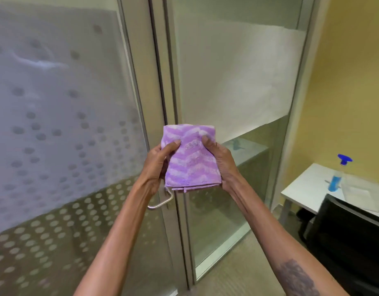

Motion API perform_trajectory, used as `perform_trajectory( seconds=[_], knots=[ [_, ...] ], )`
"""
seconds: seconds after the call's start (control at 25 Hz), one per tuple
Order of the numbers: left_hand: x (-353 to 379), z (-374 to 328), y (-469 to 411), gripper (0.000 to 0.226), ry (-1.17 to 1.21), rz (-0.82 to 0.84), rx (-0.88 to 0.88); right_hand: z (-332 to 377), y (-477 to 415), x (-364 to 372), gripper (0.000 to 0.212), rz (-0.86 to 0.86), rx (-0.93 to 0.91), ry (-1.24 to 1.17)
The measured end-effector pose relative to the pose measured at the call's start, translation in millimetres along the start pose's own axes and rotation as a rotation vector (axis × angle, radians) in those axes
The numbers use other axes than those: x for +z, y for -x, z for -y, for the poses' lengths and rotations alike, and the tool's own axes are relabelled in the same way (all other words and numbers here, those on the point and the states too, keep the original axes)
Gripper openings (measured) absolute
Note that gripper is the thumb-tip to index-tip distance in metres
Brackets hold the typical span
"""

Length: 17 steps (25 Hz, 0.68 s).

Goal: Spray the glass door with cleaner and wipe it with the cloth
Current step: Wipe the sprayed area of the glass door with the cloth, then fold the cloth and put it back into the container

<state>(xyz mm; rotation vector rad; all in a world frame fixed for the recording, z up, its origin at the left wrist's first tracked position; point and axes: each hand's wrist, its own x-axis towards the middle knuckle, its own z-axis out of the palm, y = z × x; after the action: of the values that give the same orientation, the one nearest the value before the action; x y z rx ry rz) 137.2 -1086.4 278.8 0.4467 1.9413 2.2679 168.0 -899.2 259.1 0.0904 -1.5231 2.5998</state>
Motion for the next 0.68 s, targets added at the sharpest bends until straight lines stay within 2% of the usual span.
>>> perform_trajectory(
  seconds=[0.12,0.24,0.4,0.6,0.68],
  knots=[
    [70.9,25.9,-20.7,0.040,-0.038,0.146,-0.047,31.1,10.5,-64.3,0.071,-0.083,-0.059,0.009],
    [137.3,51.8,-41.7,0.029,-0.002,0.207,-0.093,58.7,24.5,-126.3,0.073,-0.164,-0.087,0.095],
    [223.8,91.6,-67.3,0.047,0.133,0.263,-0.219,73.2,47.6,-222.3,0.067,-0.209,-0.042,0.073],
    [344.0,142.0,-94.7,0.024,0.316,0.269,-0.291,79.4,76.1,-330.4,0.073,-0.371,-0.100,-0.034],
    [392.0,162.0,-109.0,0.015,0.368,0.289,-0.321,88.3,73.5,-370.5,0.063,-0.440,-0.136,-0.016]
  ],
)
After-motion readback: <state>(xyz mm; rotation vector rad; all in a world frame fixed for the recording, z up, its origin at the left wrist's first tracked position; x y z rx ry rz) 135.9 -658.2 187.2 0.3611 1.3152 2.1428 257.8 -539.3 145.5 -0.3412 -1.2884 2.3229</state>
